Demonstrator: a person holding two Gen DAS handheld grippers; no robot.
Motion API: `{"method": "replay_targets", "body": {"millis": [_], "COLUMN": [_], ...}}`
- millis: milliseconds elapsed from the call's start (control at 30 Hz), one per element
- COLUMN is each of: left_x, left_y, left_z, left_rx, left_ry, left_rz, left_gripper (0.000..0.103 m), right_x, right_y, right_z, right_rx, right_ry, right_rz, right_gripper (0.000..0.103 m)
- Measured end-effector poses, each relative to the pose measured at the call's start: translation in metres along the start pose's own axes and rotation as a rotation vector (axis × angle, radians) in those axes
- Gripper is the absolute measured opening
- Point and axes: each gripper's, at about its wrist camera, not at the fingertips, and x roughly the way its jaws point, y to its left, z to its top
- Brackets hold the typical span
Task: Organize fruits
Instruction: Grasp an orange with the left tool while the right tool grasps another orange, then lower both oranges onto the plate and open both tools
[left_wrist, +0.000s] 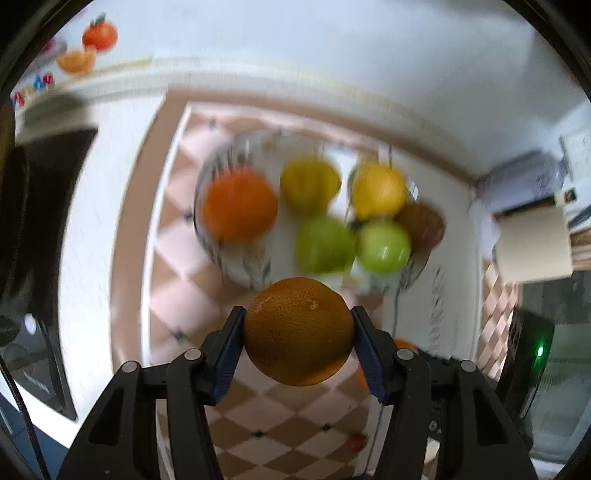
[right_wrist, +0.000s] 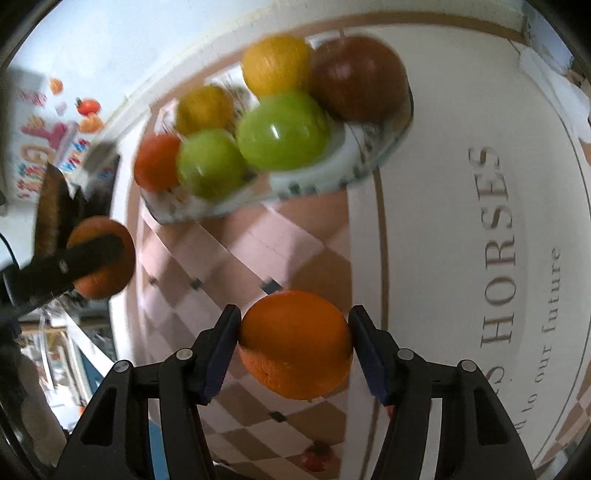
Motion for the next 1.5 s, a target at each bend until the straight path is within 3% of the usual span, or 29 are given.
{"method": "replay_targets", "body": {"millis": [233, 367, 533, 567, 600, 633, 800, 933, 1000, 1033, 1167, 1267, 1367, 1500], "left_x": [-0.008, 0.016, 0.051, 0.055, 0.059, 0.064, 0.082, 0.089, 0.091, 0.092, 0.097, 0.098, 0.1, 0.099], "left_y": [0.027, 0.035, 0.046, 0.047, 0.048, 0.05, 0.058, 0.063, 0.061, 0.06, 0.056, 0.052, 0.05, 0.054], "left_z": [0.087, 0.125, 0.15, 0.15, 0.151, 0.151, 0.149, 0.146, 0.145, 0.144, 0.142, 0.14, 0.139, 0.138], "left_rx": [-0.001, -0.025, -0.058, -0.064, -0.068, -0.076, -0.1, -0.118, -0.116, -0.111, -0.115, -0.116, -0.11, -0.108], "left_ry": [-0.043, 0.0, 0.085, 0.098, 0.112, 0.127, 0.17, 0.171, 0.172, 0.174, 0.178, 0.18, 0.177, 0.174], "left_rz": [0.075, 0.091, 0.08, 0.073, 0.067, 0.064, 0.064, 0.047, 0.04, 0.045, 0.046, 0.05, 0.057, 0.048], "left_gripper": [0.054, 0.054, 0.054, 0.054, 0.054, 0.054, 0.054, 0.055, 0.055, 0.055, 0.055, 0.055, 0.055, 0.055], "right_x": [-0.046, -0.051, -0.026, -0.02, -0.016, -0.011, 0.005, 0.002, 0.008, 0.015, 0.048, 0.062, 0.05, 0.024], "right_y": [0.023, 0.034, 0.056, 0.055, 0.056, 0.059, 0.07, 0.057, 0.05, 0.049, 0.054, 0.057, 0.06, 0.055], "right_z": [0.082, 0.142, 0.199, 0.203, 0.209, 0.215, 0.227, 0.233, 0.237, 0.239, 0.247, 0.249, 0.243, 0.231], "right_rx": [-0.016, -0.041, -0.107, -0.115, -0.13, -0.145, -0.217, -0.204, -0.171, -0.167, -0.145, -0.152, -0.19, -0.235], "right_ry": [-0.124, -0.156, -0.134, -0.126, -0.117, -0.106, -0.07, -0.095, -0.078, -0.064, 0.012, -0.004, -0.052, -0.066], "right_rz": [0.057, 0.038, -0.026, -0.029, -0.023, -0.02, -0.061, -0.056, -0.029, -0.021, 0.011, -0.007, -0.059, -0.023], "right_gripper": [0.063, 0.063, 0.061, 0.057, 0.043, 0.04, 0.04, 0.043, 0.063, 0.065, 0.066, 0.063, 0.062, 0.062]}}
